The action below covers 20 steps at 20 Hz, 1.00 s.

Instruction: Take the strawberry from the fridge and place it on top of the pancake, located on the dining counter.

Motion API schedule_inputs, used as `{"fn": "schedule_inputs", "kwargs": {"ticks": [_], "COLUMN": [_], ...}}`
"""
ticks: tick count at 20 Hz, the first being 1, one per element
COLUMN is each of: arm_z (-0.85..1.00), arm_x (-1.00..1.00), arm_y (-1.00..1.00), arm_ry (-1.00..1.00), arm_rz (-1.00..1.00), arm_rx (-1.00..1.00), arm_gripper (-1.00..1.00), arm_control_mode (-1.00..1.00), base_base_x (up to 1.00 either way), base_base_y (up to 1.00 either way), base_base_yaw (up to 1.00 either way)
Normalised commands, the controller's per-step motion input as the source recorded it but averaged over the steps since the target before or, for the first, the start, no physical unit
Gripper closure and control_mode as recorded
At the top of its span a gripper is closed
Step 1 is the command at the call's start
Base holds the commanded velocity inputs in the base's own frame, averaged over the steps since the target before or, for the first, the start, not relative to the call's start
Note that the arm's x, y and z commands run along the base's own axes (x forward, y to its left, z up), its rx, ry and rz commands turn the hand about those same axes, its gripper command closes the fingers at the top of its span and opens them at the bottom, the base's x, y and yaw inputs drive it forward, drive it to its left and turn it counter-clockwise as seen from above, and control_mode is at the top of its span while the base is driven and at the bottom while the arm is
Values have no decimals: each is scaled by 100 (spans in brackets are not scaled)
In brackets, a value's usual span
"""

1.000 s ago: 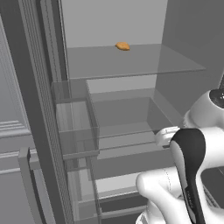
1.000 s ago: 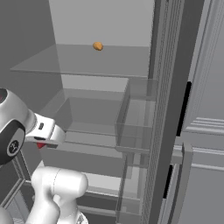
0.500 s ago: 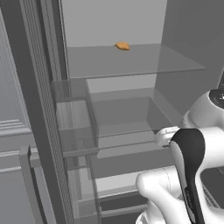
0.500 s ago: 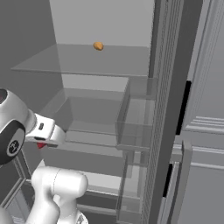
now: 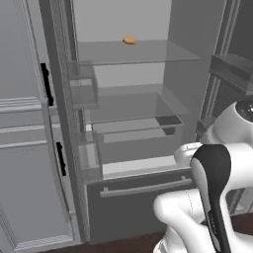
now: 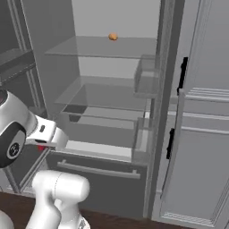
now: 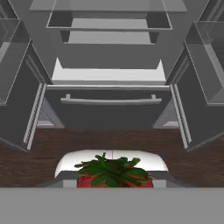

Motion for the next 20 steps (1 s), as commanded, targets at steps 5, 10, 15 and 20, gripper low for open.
{"fn": "schedule_inputs", "kwargs": {"ticks": [5, 10, 15, 20], "arm_z": [0, 0, 0, 0], "arm_x": [0, 0, 0, 0], "arm_y": [0, 0, 0, 0], "arm_ry": [0, 0, 0, 0], "arm_rz": [0, 0, 0, 0], "arm_rx": [0, 0, 0, 0], "arm_gripper": [100, 100, 100, 100], "arm_control_mode": [100, 100, 100, 100], "base_base_x": [-92, -98, -68, -18], "base_base_y": [13, 6, 45, 72], "base_base_yaw": [41, 51, 65, 82]}}
